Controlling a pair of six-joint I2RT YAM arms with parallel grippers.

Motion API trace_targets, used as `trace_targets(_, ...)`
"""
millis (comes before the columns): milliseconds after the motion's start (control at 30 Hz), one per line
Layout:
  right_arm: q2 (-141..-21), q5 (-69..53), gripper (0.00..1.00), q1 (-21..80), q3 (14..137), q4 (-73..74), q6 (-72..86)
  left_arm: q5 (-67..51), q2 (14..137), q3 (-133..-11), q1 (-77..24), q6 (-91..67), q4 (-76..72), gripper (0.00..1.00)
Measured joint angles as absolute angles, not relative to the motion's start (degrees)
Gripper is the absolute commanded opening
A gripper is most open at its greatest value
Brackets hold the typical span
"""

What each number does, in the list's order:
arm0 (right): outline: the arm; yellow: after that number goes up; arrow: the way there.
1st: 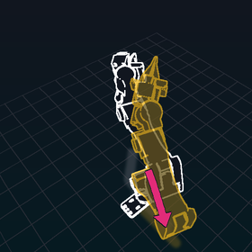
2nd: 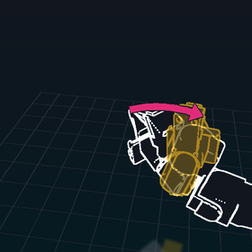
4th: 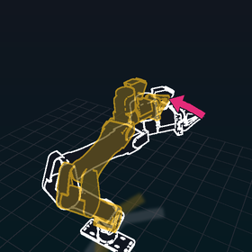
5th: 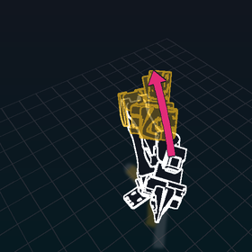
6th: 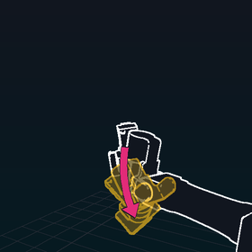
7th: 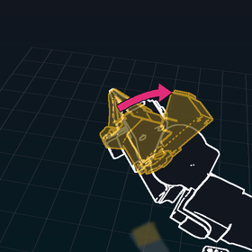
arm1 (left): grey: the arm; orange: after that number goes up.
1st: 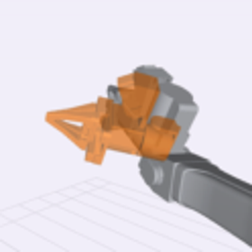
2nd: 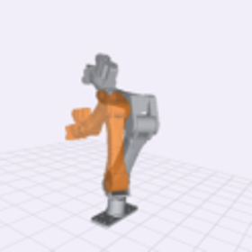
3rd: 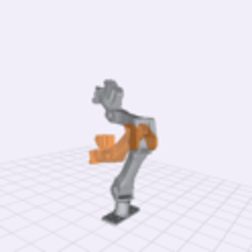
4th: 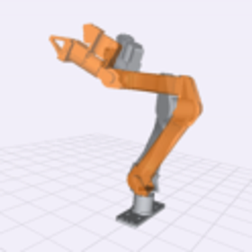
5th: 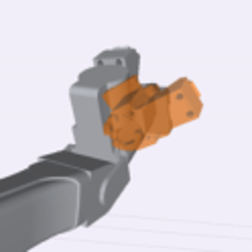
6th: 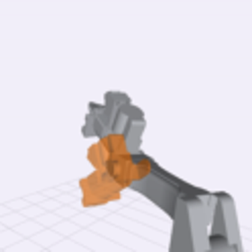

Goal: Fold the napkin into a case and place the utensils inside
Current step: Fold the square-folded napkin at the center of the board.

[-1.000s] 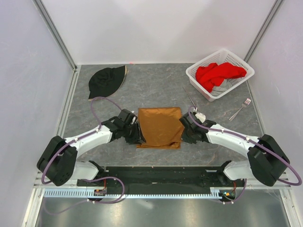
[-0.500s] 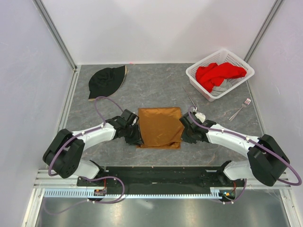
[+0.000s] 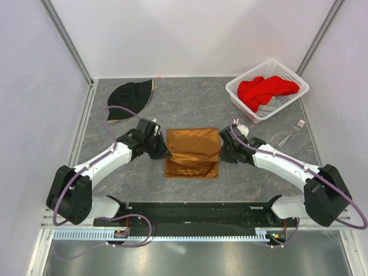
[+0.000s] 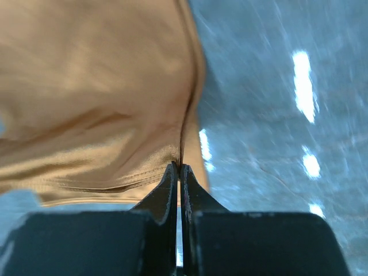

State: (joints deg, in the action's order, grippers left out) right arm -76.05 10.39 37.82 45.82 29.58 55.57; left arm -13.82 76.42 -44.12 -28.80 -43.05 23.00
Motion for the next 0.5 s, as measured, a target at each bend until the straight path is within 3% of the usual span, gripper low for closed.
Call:
trace_targets(233, -76.05, 8.86, 0.00, 36.36, 52.21, 28.47, 52.25, -14.26, 76.42, -52.12, -23.77, -39.55, 23.99, 0.02)
trace_targets(500, -76.03, 3.79, 0.00, 37.12, 42.81, 25.26, 53.45, -17.23, 75.77, -42.15, -23.75, -38.76, 24.93, 0.02)
